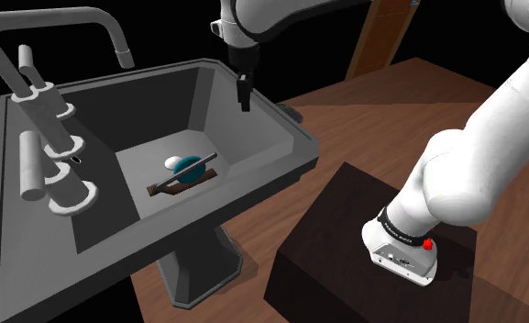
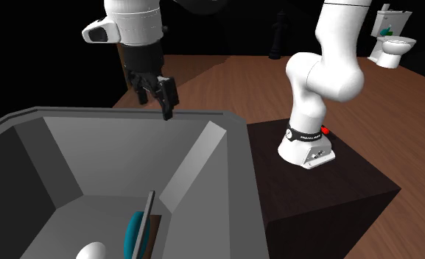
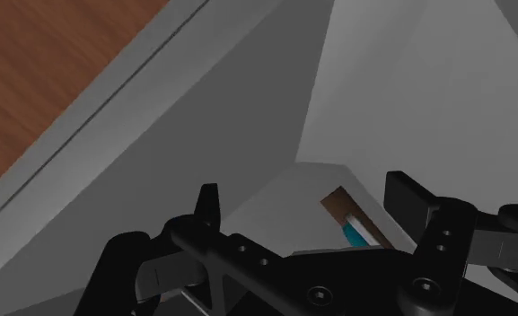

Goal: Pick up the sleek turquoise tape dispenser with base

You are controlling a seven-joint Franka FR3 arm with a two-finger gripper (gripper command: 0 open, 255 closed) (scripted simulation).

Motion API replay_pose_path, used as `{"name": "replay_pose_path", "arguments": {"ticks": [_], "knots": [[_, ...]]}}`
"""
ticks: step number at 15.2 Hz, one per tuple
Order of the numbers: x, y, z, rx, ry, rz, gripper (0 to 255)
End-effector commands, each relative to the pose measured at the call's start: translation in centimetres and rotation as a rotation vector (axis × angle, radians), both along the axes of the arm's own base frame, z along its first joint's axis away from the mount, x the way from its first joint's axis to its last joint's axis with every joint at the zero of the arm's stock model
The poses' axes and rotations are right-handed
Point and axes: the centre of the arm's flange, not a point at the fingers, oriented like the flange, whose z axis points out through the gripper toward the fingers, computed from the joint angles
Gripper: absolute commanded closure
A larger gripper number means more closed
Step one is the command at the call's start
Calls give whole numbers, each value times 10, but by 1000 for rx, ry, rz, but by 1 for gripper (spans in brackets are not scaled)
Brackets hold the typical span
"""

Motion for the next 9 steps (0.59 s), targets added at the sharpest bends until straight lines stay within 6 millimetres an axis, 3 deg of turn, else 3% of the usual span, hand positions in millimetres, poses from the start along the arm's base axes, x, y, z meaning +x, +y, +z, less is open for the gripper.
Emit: {"name": "replay_pose_path", "arguments": {"ticks": [1, 9], "knots": [[17, 20, -16, -3, 12, 67, 0], [60, 103, -72, -15, 60, 328, 0]]}}
